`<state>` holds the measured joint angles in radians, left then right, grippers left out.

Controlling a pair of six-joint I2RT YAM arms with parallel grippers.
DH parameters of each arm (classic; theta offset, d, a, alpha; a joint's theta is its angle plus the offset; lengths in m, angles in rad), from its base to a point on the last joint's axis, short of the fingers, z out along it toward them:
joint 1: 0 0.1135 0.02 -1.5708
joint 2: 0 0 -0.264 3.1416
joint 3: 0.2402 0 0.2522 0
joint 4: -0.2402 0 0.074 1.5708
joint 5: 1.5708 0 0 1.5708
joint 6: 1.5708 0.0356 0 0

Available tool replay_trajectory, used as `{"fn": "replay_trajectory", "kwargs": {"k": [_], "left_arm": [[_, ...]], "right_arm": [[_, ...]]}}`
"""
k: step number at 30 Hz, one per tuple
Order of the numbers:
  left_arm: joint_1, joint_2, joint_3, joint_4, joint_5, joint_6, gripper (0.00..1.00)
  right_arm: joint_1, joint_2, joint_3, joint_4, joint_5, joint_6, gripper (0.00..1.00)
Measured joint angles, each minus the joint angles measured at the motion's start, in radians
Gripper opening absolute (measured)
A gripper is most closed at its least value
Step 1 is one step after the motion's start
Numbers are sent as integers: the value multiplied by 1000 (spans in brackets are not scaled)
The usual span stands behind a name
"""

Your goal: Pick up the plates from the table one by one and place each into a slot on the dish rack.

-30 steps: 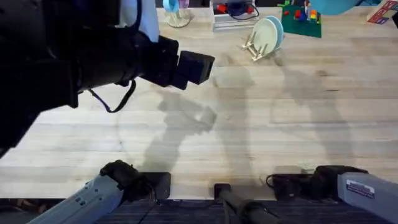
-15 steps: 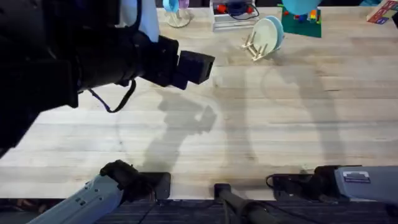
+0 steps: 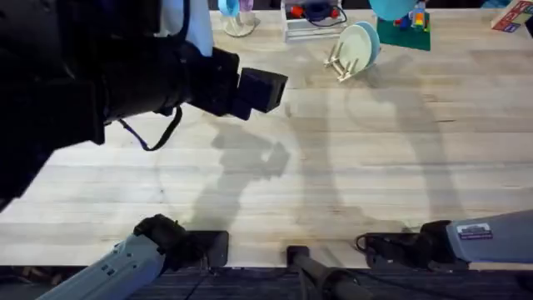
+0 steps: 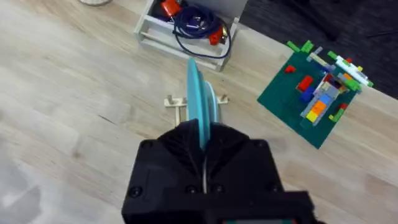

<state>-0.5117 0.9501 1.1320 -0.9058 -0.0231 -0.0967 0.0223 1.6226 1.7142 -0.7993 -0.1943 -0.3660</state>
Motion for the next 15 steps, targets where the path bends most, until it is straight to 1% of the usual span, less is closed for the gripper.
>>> {"fn": "replay_trajectory", "kwargs": {"k": [5,9,15], "left_arm": [[0,0,0,0,0,0,995],[0,0,0,0,0,0,994],[0,0,0,0,0,0,994]], "right_arm": [[0,0,1,-2,1,5,29],[6,0,2,-37,8,21,29],[41,1,2,-65,9,30,29]]}}
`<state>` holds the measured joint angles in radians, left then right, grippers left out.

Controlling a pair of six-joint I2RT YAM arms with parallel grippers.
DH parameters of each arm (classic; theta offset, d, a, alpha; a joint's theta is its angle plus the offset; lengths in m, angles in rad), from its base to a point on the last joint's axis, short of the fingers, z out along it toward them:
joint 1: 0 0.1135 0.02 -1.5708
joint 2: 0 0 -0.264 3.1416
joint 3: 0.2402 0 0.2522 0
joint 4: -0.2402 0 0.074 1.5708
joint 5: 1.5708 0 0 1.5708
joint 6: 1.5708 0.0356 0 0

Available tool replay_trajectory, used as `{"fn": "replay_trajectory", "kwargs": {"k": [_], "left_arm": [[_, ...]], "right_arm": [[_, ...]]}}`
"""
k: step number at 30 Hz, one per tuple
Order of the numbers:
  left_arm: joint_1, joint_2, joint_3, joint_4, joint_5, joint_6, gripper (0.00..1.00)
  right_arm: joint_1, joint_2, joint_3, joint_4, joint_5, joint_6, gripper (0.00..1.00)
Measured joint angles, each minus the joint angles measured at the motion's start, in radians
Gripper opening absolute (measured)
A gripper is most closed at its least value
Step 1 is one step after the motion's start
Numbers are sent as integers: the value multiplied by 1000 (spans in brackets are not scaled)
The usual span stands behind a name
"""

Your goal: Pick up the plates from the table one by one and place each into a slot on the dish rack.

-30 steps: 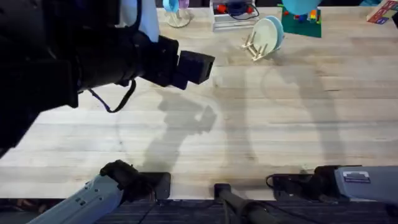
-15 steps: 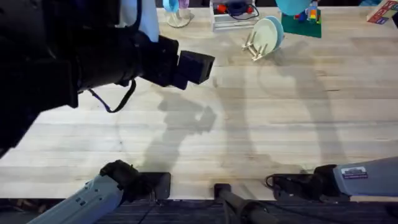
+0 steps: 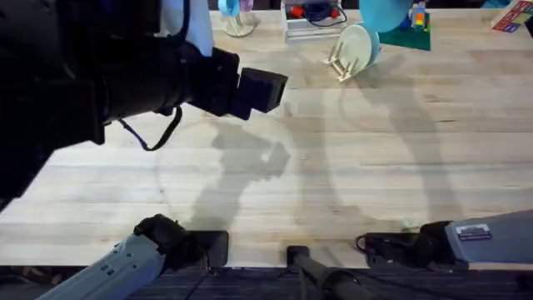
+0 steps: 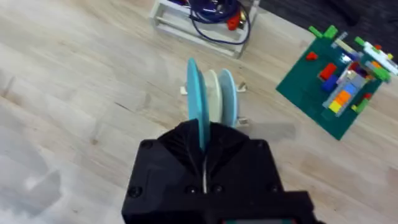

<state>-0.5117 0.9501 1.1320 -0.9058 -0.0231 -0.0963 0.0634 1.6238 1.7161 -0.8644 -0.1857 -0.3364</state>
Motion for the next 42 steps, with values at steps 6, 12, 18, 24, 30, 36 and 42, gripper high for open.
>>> {"fn": "replay_trajectory", "kwargs": {"k": [6,12,18,24,30,36,42], "left_arm": [[0,0,0,0,0,0,994],[0,0,0,0,0,0,994],[0,0,0,0,0,0,994],[0,0,0,-1,0,0,994],[0,0,0,-1,0,0,994],[0,0,0,-2,0,0,995],[0,0,0,-3,0,0,994]], "right_arm": [[23,7,2,12,3,4,29],[23,38,3,12,7,15,29],[35,75,3,14,7,16,29],[42,127,3,20,7,16,29],[43,162,3,23,41,15,29],[43,174,3,38,52,15,29],[43,180,4,57,56,15,29]]}}
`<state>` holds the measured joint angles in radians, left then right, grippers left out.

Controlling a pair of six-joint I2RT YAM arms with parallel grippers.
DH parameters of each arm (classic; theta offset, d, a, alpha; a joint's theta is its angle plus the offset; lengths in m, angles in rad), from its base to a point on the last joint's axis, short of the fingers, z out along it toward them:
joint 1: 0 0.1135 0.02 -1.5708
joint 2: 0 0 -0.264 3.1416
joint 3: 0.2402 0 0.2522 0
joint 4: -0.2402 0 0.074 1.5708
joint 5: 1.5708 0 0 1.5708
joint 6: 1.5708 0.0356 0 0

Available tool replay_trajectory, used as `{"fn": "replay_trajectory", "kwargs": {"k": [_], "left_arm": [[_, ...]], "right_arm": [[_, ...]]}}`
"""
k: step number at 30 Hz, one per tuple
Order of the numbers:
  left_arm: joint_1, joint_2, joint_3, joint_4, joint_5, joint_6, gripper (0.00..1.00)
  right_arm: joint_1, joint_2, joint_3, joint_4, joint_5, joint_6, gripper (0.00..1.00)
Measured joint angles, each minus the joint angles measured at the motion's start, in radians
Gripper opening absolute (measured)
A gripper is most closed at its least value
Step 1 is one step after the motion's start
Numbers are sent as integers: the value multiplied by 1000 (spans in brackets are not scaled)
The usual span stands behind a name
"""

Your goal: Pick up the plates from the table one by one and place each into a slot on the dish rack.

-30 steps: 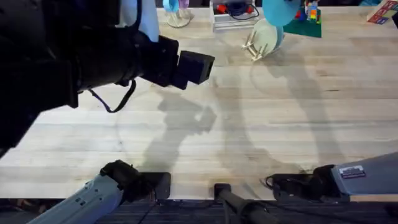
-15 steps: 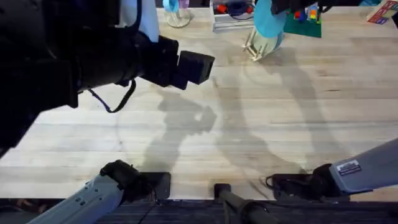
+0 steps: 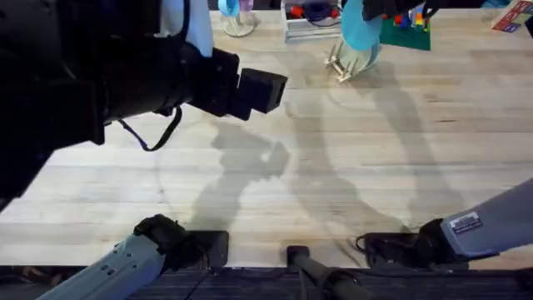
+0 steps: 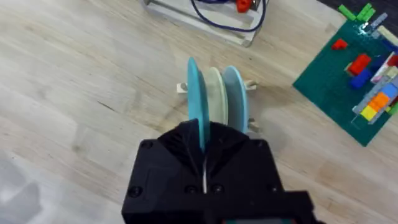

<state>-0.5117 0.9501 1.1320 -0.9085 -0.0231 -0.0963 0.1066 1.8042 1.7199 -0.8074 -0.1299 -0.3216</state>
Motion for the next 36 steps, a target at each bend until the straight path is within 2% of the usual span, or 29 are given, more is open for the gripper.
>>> {"fn": "replay_trajectory", "kwargs": {"k": [24,36], "left_arm": [[0,0,0,0,0,0,994],[0,0,0,-1,0,0,994]], "right_arm": [[0,131,0,18,2,0,29],[3,131,2,17,3,0,29]]}}
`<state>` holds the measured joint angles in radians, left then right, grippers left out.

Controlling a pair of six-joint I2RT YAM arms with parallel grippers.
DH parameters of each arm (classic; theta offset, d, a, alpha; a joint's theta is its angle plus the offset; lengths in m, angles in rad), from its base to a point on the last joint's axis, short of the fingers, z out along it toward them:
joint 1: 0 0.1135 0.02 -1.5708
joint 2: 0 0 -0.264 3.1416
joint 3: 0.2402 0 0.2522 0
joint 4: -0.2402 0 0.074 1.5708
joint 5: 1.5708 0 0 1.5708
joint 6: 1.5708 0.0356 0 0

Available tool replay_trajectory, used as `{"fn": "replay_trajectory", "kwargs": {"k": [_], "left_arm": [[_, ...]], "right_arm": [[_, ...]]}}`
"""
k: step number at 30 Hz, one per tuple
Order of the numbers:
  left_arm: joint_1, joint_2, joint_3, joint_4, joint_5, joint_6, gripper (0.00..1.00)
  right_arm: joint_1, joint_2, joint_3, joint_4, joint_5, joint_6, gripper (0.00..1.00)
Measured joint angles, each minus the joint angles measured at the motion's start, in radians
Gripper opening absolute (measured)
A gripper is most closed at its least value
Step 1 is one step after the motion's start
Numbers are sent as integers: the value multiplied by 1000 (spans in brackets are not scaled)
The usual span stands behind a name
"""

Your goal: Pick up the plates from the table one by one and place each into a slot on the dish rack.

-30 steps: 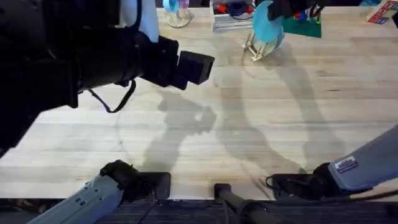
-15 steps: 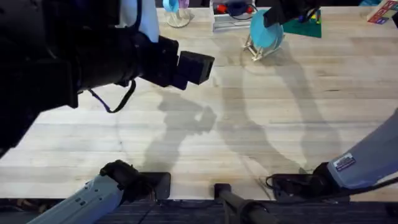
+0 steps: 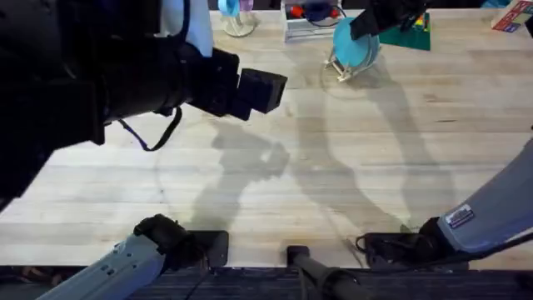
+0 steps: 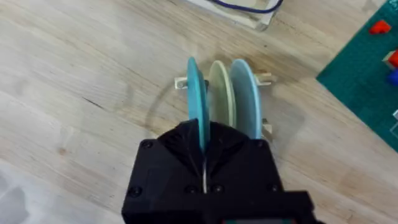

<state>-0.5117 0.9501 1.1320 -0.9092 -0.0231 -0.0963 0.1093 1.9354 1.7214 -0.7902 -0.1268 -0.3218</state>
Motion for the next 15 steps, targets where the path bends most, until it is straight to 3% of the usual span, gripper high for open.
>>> {"fn": "replay_trajectory", "kwargs": {"k": [5,15], "left_arm": [[0,0,0,0,0,0,994],[0,0,0,0,0,0,993]], "right_arm": [[0,0,0,0,0,0,32],[0,0,0,0,0,0,140]]}}
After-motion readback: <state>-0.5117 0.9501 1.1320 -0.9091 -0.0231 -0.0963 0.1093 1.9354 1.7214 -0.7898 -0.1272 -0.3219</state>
